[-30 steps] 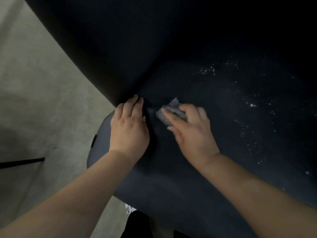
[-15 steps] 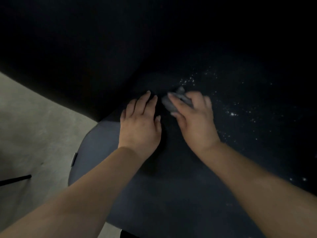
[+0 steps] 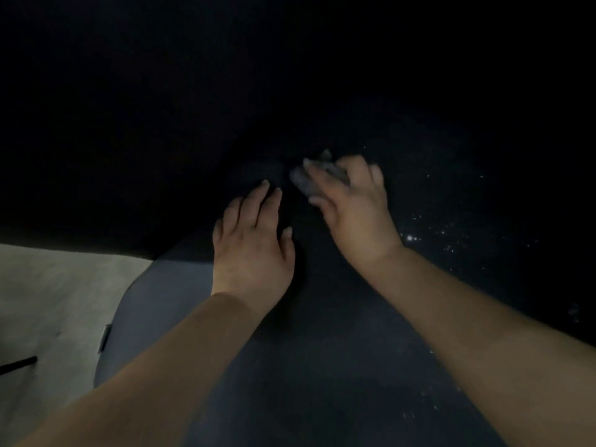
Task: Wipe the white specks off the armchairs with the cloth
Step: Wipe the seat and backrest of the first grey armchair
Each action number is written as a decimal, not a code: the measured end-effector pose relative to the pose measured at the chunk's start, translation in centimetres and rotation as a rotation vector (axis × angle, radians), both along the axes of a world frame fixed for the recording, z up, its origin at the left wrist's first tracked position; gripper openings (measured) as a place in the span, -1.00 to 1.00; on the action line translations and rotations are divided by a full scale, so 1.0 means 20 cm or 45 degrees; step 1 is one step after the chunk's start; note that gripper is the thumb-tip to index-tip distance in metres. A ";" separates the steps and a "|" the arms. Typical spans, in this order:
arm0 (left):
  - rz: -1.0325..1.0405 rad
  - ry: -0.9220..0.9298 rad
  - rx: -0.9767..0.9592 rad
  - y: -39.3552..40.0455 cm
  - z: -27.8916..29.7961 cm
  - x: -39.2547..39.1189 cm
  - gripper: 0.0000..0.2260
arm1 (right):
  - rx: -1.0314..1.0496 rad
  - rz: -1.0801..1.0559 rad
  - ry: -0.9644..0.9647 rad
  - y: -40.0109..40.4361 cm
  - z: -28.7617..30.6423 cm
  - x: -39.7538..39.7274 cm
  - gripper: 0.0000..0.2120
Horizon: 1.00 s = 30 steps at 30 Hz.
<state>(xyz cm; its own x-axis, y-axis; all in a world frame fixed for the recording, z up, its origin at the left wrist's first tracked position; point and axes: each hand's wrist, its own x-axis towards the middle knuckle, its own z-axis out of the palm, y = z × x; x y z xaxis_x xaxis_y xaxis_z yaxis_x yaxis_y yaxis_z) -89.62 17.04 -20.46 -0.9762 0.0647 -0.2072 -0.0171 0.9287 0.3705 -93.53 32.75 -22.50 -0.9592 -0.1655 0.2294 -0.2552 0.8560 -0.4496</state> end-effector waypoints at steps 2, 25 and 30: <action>-0.014 -0.004 -0.028 0.01 0.00 0.00 -0.48 | 0.023 -0.130 -0.025 0.07 -0.01 -0.13 -0.54; -0.268 0.032 -0.040 0.23 0.03 -0.08 -0.48 | -0.102 -0.247 -0.089 0.30 0.02 0.06 -0.52; -0.300 0.058 -0.049 0.29 0.04 -0.09 -0.49 | -0.047 -0.517 -0.131 0.54 -0.01 -0.09 -0.60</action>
<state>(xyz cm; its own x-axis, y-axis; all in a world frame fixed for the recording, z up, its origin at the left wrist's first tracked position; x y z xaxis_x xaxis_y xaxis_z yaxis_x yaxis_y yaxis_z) -91.36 22.81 -19.69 -0.9435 0.2844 -0.1700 0.2174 0.9186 0.3300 -95.27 43.53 -22.70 -0.9630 0.2375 0.1275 0.1477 0.8605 -0.4876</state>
